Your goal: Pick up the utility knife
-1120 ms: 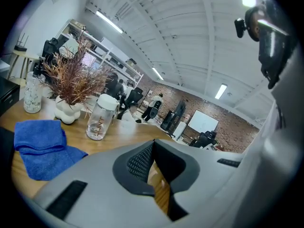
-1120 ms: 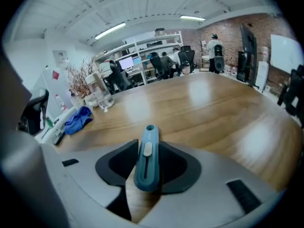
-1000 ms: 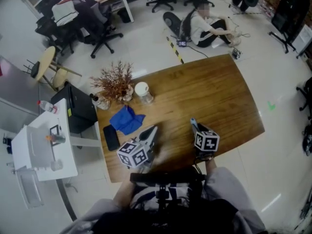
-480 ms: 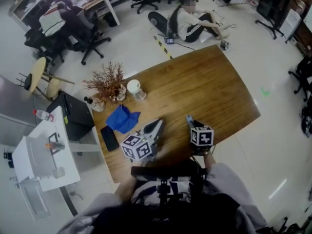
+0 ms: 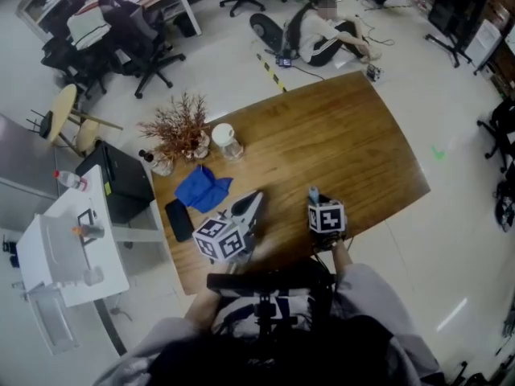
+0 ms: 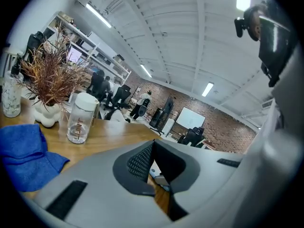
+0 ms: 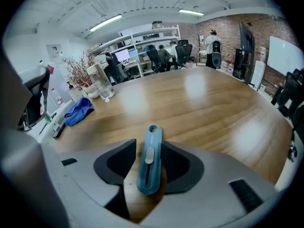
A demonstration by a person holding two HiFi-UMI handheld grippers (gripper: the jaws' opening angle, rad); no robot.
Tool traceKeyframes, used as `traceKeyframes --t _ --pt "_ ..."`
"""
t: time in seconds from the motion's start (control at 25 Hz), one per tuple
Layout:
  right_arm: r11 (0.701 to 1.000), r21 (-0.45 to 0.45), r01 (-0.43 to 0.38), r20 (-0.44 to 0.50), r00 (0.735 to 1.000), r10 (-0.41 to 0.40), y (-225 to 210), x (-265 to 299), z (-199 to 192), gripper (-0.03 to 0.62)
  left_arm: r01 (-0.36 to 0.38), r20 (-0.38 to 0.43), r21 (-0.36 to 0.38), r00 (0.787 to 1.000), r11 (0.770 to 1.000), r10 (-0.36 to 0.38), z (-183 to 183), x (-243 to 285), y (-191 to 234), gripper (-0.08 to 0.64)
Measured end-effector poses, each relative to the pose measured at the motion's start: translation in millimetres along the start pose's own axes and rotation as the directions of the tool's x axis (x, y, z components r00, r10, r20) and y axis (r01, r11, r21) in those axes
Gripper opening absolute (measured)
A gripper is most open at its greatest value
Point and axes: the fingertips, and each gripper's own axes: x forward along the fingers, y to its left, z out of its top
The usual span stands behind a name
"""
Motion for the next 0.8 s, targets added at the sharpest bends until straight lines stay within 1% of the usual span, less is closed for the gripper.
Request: traceKeyframes --t 0.08,0.16,0.28,0.4,0.56,0.8 --pt "1.000 -0.019 0.000 -0.021 1.000 -0.001 3.0 2.4 -4.5 0.179 0.000 0.004 0.004 1.000 1.000 0.000 0.9 0.0 -0.8 0.005" --pt "0.999 -0.047 0.026 -0.022 0.999 -0.027 -0.5 2.2 -3.7 0.147 0.001 0.007 0.008 1.000 1.000 -0.001 2.4 1.5 -1.0 0.005" --pt "0.999 -0.044 0.031 -0.027 0.999 -0.032 -3.8 2.5 -3.2 0.143 -0.004 0.004 0.005 1.000 1.000 0.004 1.7 2.7 -1.2 0.005" --pt "1.000 -0.011 0.021 -0.007 1.000 -0.021 -9.1 2.1 -1.0 0.141 0.000 0.002 0.005 1.000 1.000 0.000 1.1 5.2 -2.5 0.005" --pt "0.997 0.082 -0.009 0.037 0.999 0.006 -13.5 -6.3 3.2 0.140 0.010 -0.001 0.007 1.000 1.000 -0.010 1.9 13.6 -3.5 0.005" --pt "0.990 0.119 -0.078 0.126 0.990 0.062 -6.4 -28.3 26.4 0.140 0.015 -0.022 0.003 1.000 1.000 -0.015 -2.5 25.7 -3.9 0.005"
